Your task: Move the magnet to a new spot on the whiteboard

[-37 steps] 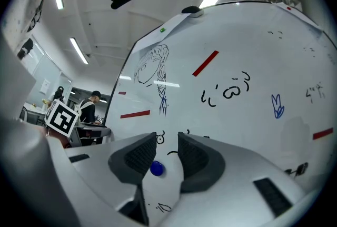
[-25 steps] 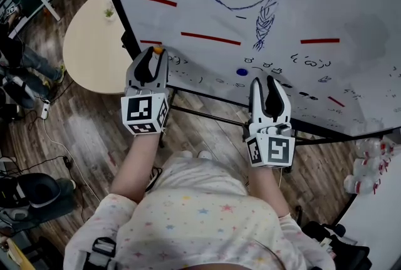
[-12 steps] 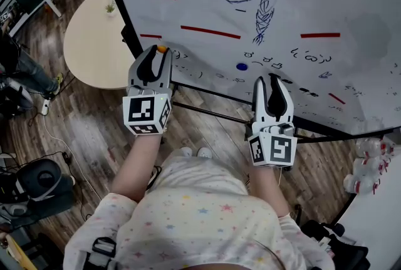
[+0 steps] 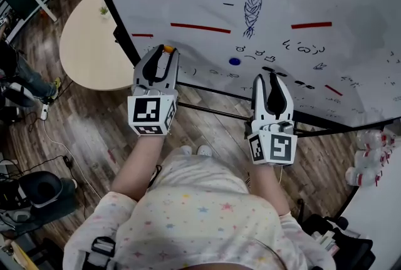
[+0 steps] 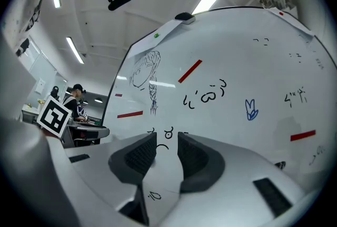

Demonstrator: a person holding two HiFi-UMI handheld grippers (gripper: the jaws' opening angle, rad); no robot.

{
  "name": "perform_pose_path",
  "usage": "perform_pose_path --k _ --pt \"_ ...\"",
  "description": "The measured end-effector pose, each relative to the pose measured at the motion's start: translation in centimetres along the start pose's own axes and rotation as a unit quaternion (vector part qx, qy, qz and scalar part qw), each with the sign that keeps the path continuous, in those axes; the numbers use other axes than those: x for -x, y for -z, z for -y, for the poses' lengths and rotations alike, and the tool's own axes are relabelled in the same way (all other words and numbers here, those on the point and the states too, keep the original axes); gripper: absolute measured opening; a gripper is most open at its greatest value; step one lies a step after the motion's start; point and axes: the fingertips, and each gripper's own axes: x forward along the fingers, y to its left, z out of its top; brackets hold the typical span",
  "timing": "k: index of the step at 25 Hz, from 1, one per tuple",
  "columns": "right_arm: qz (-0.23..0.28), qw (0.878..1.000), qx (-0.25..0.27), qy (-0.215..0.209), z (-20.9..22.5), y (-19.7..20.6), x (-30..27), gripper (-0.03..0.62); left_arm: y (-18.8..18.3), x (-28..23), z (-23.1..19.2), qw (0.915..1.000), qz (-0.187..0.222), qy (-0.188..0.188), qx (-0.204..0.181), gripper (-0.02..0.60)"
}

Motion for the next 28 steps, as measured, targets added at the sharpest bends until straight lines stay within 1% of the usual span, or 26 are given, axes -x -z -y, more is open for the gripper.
perform_pose_path --k 17,28 --pt "-0.006 1.0 0.002 0.03 1.9 0.3 1.5 0.124 0.4 -1.8 4.4 0.9985 -0.004 0.055 0.001 0.12" --pt "-0.011 0.999 0.002 0.047 2.8 0.6 2.5 0.123 1.3 -2.8 8.0 0.9951 -0.012 0.098 0.003 0.12"
